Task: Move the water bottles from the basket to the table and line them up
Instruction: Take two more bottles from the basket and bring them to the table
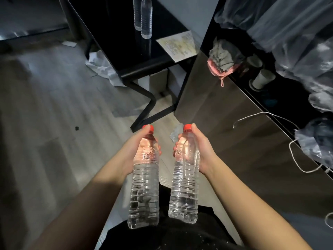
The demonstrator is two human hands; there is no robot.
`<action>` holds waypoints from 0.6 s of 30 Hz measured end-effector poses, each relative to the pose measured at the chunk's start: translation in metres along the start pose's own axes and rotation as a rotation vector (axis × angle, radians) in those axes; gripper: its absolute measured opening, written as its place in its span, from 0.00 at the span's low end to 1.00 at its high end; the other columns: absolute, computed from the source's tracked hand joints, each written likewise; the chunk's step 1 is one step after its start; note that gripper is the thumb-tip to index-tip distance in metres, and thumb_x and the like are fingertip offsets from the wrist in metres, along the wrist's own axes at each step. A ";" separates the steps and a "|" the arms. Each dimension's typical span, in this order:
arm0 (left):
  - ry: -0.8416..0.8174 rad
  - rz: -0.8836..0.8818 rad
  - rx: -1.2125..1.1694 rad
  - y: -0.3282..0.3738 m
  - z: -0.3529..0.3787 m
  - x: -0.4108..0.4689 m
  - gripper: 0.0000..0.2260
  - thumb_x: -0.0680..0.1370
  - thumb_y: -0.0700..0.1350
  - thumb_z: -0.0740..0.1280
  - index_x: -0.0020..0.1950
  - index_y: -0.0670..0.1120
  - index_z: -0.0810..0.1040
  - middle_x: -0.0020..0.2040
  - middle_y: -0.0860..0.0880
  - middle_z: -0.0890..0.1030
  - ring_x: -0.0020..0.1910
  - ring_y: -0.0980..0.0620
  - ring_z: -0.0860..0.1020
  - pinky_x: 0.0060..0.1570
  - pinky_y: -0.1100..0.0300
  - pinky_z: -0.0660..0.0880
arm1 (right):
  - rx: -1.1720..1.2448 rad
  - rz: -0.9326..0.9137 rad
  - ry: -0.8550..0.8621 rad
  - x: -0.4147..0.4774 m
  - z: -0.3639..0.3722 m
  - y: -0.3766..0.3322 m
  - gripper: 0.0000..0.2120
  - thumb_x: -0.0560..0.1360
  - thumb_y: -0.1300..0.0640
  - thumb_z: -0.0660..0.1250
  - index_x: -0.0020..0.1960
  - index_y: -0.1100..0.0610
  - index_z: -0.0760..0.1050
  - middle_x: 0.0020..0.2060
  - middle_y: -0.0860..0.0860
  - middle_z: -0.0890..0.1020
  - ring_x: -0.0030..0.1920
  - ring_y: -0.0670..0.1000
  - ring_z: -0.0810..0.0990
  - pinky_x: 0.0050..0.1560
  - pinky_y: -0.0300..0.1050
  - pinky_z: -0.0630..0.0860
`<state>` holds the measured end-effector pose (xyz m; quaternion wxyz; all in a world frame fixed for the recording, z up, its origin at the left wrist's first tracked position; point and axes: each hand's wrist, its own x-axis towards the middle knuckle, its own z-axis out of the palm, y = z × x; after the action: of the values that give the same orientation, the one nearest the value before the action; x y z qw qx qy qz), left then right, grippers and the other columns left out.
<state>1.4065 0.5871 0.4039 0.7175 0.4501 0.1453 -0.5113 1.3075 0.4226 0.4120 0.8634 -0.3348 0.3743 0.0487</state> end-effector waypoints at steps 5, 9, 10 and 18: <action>0.020 0.011 0.074 0.057 -0.018 0.037 0.15 0.74 0.55 0.69 0.38 0.43 0.76 0.31 0.43 0.77 0.30 0.45 0.78 0.39 0.54 0.73 | -0.021 0.043 0.001 0.062 0.036 -0.026 0.24 0.77 0.39 0.61 0.41 0.62 0.75 0.33 0.57 0.78 0.31 0.54 0.80 0.38 0.47 0.78; 0.053 -0.004 0.096 0.119 -0.021 0.074 0.16 0.73 0.56 0.70 0.38 0.42 0.77 0.31 0.43 0.78 0.30 0.45 0.78 0.40 0.53 0.75 | -0.013 0.026 -0.008 0.114 0.071 -0.062 0.22 0.77 0.40 0.63 0.43 0.61 0.74 0.32 0.56 0.77 0.32 0.55 0.78 0.35 0.46 0.79; 0.056 0.008 0.117 0.134 -0.021 0.083 0.17 0.73 0.56 0.69 0.40 0.41 0.76 0.31 0.42 0.78 0.30 0.45 0.78 0.39 0.54 0.76 | -0.010 0.023 -0.010 0.127 0.080 -0.072 0.22 0.77 0.41 0.63 0.44 0.61 0.75 0.32 0.56 0.78 0.32 0.55 0.78 0.35 0.46 0.79; 0.016 0.040 0.154 0.222 -0.025 0.132 0.20 0.79 0.56 0.61 0.40 0.40 0.75 0.32 0.40 0.75 0.26 0.46 0.76 0.28 0.61 0.75 | -0.059 0.095 -0.092 0.208 0.136 -0.127 0.24 0.71 0.38 0.67 0.41 0.61 0.77 0.35 0.57 0.80 0.32 0.55 0.79 0.38 0.47 0.78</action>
<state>1.6626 0.5434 0.4120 0.6898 0.5106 0.1023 -0.5030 1.5829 0.3737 0.4069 0.8663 -0.3392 0.3479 0.1160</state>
